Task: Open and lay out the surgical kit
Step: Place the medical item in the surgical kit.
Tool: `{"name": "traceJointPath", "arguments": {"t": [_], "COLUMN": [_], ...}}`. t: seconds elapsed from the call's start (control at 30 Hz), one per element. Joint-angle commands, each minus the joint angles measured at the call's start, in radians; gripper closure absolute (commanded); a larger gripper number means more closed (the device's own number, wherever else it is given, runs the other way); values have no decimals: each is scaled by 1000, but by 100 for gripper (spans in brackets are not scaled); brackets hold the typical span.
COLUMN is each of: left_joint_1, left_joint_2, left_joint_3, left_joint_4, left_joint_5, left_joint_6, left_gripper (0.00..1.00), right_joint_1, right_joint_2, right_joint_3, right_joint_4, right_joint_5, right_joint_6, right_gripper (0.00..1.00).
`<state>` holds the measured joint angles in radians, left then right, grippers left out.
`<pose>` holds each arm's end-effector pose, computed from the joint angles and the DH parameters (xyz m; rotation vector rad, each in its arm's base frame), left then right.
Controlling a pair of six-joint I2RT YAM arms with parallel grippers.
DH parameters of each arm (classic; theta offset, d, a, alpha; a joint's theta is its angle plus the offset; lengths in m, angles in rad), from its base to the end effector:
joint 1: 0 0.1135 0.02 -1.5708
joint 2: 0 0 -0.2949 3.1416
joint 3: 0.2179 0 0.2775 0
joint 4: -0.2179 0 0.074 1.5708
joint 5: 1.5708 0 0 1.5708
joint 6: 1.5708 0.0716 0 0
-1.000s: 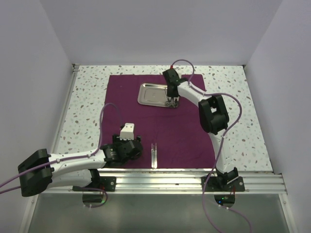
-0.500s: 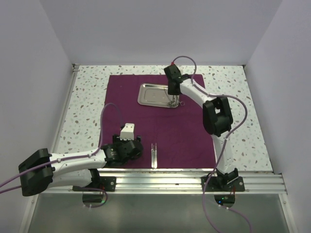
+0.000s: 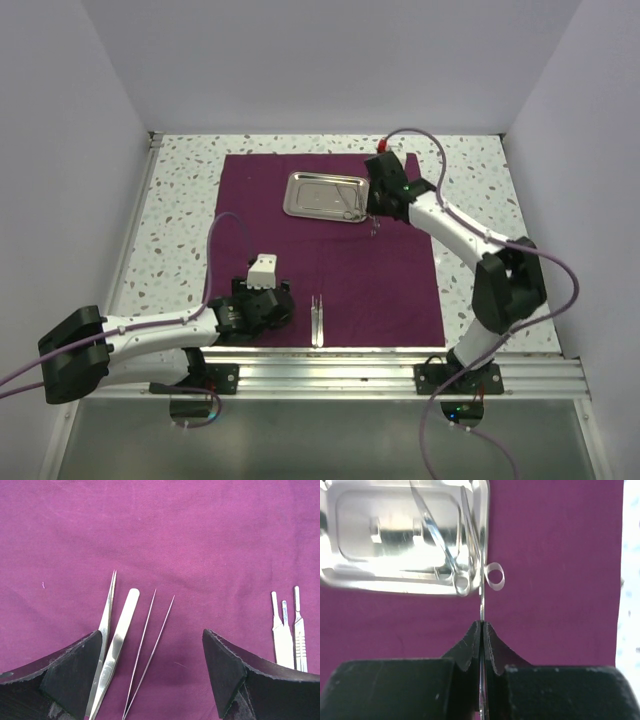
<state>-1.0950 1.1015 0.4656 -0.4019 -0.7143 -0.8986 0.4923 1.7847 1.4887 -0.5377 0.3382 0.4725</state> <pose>0.1357 -0.1610 0.1535 -0.0075 2.2801 -0.0604 0.4117 0.1938 0.2752 0.1311 2.3413 0.0653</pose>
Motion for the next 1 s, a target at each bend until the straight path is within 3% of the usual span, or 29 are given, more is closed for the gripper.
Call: {"name": "traceJointPath", "arguments": {"t": [0.0, 0.33, 0.57, 0.77, 0.8, 0.83, 0.87, 0.9, 0.97], "left_joint_1": [3, 3, 3, 3, 3, 3, 3, 3, 3], "left_joint_2": [-2, -23, -25, -22, -20, -15, -14, -12, -9], "left_joint_3": [25, 21, 30, 27, 28, 31, 34, 34, 38], "left_joint_4": [6, 14, 11, 5, 5, 5, 3, 3, 5], "left_joint_5": [-33, -25, -31, -37, -39, -40, -42, -42, -42], "left_joint_6": [-17, -11, -11, -17, -17, -17, -16, -16, -14], "left_gripper": [15, 15, 15, 15, 15, 15, 15, 15, 15], "right_joint_1": [52, 230, 244, 247, 247, 249, 249, 249, 252], "right_joint_2": [-212, -577, -492, -548, -568, -590, -610, -658, -711], "right_joint_3": [-268, -715, -910, -963, -964, -966, -963, -956, -941], "right_joint_4": [88, 53, 218, 191, 174, 154, 112, 85, -2], "right_joint_5": [-27, -16, -47, -36, -33, -28, -24, -13, -2], "right_joint_6": [90, 271, 325, 344, 347, 354, 359, 362, 370], "right_gripper": [100, 100, 100, 100, 85, 63, 27, 8, 2]}}
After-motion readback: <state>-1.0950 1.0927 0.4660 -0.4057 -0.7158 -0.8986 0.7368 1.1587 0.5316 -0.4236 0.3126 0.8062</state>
